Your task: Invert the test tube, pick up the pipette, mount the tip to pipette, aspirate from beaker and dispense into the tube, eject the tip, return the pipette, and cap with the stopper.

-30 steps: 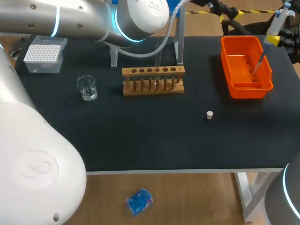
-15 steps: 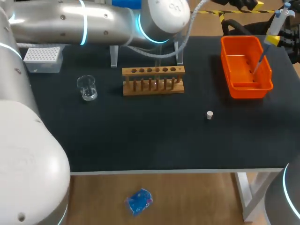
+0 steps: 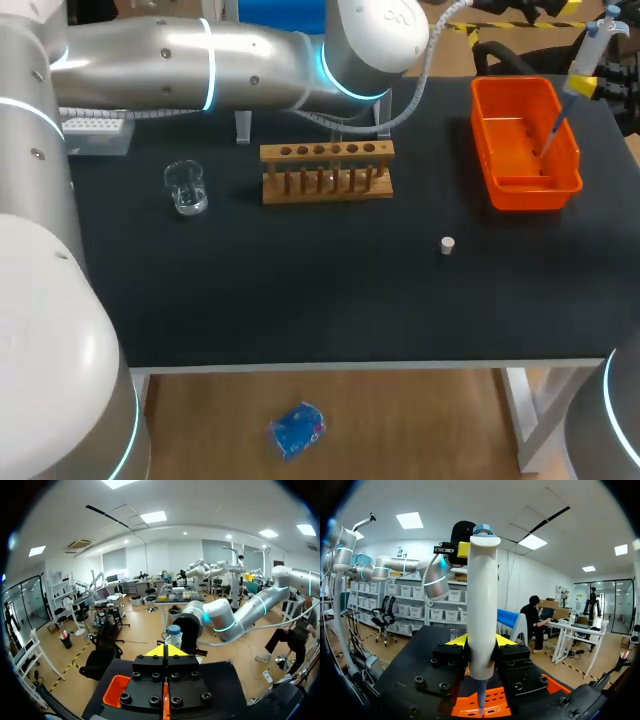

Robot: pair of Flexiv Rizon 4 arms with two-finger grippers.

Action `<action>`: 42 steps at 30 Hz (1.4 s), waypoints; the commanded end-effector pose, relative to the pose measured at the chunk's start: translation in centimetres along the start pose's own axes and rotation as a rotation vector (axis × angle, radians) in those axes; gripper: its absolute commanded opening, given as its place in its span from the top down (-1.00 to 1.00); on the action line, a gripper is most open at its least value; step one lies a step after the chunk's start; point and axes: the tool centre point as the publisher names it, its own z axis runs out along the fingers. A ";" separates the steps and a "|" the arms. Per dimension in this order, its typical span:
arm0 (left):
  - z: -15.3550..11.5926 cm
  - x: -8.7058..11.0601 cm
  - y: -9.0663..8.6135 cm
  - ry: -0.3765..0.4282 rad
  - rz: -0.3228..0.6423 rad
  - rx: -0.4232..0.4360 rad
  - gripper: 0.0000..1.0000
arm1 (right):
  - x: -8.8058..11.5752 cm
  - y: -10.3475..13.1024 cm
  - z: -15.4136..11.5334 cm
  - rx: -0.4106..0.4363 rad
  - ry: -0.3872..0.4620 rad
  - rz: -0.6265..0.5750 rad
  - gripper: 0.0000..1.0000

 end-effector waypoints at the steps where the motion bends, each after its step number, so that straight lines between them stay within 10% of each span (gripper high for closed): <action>1: 0.0 0.0 0.1 0.003 0.001 0.009 1.00 | -0.1 0.0 -0.1 0.000 0.003 -0.001 1.00; 8: 0.0 0.0 0.1 0.003 0.001 0.009 1.00 | -0.1 0.0 -0.1 0.000 0.003 -0.001 1.00; 25: 2.2 -0.5 0.8 0.052 -0.008 0.305 1.00 | -0.1 0.0 -0.1 0.000 0.003 -0.001 1.00; 42: 3.5 -0.3 0.3 0.051 0.029 0.358 1.00 | -0.1 0.0 -0.1 0.000 0.003 -0.001 1.00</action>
